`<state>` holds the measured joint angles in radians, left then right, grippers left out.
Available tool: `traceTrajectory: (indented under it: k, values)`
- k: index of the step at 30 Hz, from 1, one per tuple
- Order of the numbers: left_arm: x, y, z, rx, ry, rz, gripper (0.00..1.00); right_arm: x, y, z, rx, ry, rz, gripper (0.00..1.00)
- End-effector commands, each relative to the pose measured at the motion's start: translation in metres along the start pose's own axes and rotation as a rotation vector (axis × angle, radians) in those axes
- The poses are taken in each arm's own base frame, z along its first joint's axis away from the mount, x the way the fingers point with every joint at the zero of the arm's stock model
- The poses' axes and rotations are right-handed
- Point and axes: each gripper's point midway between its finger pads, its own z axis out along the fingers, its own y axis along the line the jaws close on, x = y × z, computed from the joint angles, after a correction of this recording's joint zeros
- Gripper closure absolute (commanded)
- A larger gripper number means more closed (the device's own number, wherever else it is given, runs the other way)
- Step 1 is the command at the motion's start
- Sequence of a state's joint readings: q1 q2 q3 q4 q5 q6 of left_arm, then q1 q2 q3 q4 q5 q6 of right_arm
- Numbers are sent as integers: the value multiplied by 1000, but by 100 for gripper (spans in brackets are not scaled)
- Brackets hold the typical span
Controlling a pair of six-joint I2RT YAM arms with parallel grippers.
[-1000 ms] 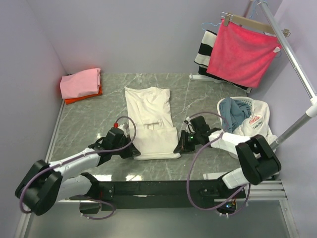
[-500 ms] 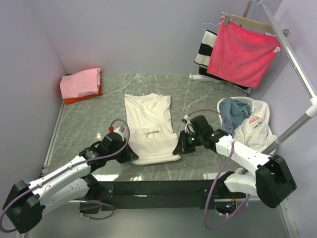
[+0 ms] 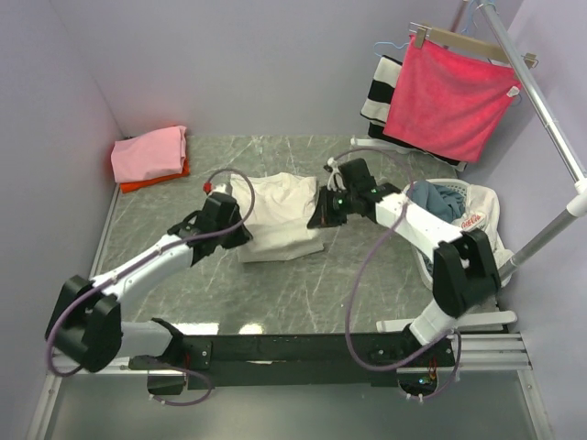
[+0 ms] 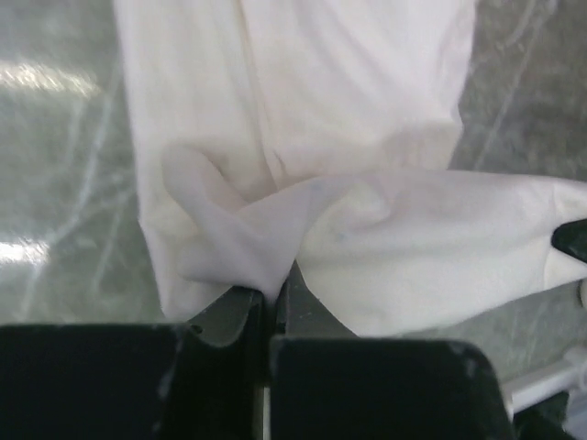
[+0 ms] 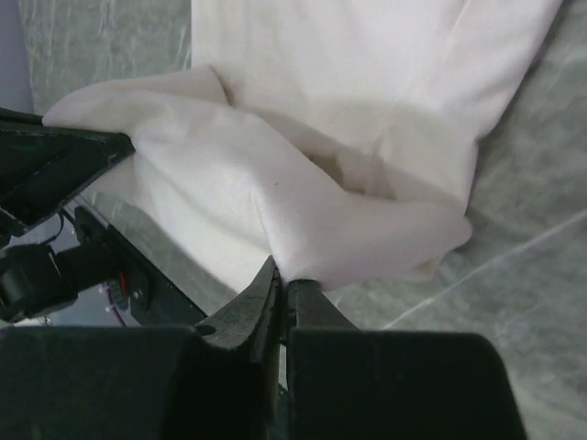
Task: Fold and stack the t-shirts
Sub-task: Fold the tshirt
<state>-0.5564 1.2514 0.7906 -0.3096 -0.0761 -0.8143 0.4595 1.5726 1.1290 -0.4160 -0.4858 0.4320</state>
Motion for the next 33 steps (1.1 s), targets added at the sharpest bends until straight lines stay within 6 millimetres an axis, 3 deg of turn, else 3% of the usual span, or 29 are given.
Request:
traceTrajectory:
  k: [1, 2, 3, 4, 5, 6, 7, 8, 9, 10, 11, 12, 14, 15, 16, 17, 18, 19, 21, 23, 24, 28, 30, 33]
  values:
    - [-61, -6, 21, 20, -122, 49, 99, -49, -2, 10, -32, -34, -31, 100]
    - [-81, -11, 23, 29, -153, 44, 99, -52, -10, 22, -27, -10, -11, 100]
    - [-84, -8, 38, 14, -139, 47, 99, -57, -10, 26, -44, 4, -7, 100]
    - [-91, -9, 45, 15, -137, 57, 99, -79, -4, 24, -60, -28, -29, 100]
    - [-110, -20, 47, 48, -156, 53, 99, -80, -13, 38, -48, 8, -4, 100]
    - [-110, -13, 65, 23, -131, 56, 99, -87, -13, 41, -55, 13, -6, 100]
    - [-116, -14, 72, 30, -127, 59, 99, -105, -14, 50, -59, -1, -19, 100]
    - [-134, -21, 75, 47, -151, 55, 99, -110, -18, 53, -47, 10, -5, 100]
    - [-132, -18, 90, 47, -116, 52, 99, -118, -21, 54, -46, 10, 1, 100]
    - [-135, -17, 97, 49, -109, 50, 99, -139, -14, 51, -62, -28, -16, 100]
    - [-151, -20, 101, 62, -129, 41, 99, -145, -24, 62, -64, -23, 6, 99]
    - [-148, -14, 115, 62, -100, 33, 99, -152, -27, 65, -69, -26, 16, 94]
    - [-167, -13, 125, 82, -113, 12, 99, -175, -38, 76, -85, -49, 48, 82]
    - [-164, -5, 140, 72, -93, 2, 93, -180, -42, 80, -87, -46, 66, 73]
    - [-173, -10, 143, 100, -95, -1, 82, -192, -46, 88, -96, -58, 71, 59]
    - [-181, -5, 148, 106, -104, -8, 67, -200, -54, 92, -81, -82, 74, 52]
    - [-182, 1, 156, 97, -99, -10, 36, -209, -63, 92, -63, -112, 82, 47]
    - [-195, 4, 158, 77, -132, -12, 24, -213, -66, 92, -60, -131, 80, 45]
    - [-212, 12, 156, 67, -183, -16, 1, -235, -76, 85, -10, -232, 54, 38]
    - [-227, 19, 147, 40, -232, -16, 1, -247, -72, 64, 26, -304, -7, 36]
    - [-242, 13, 132, 56, -287, -9, 1, -250, -74, 56, 62, -337, -29, 35]
    - [-249, 0, 97, 92, -335, 8, 0, -235, -53, 22, 53, -364, -78, 33]
    - [-245, -20, 79, 179, -312, 25, 1, -223, -44, 21, 26, -325, -85, 32]
    - [-224, -42, 66, 282, -247, 49, 1, -194, -31, 28, 1, -250, -102, 32]
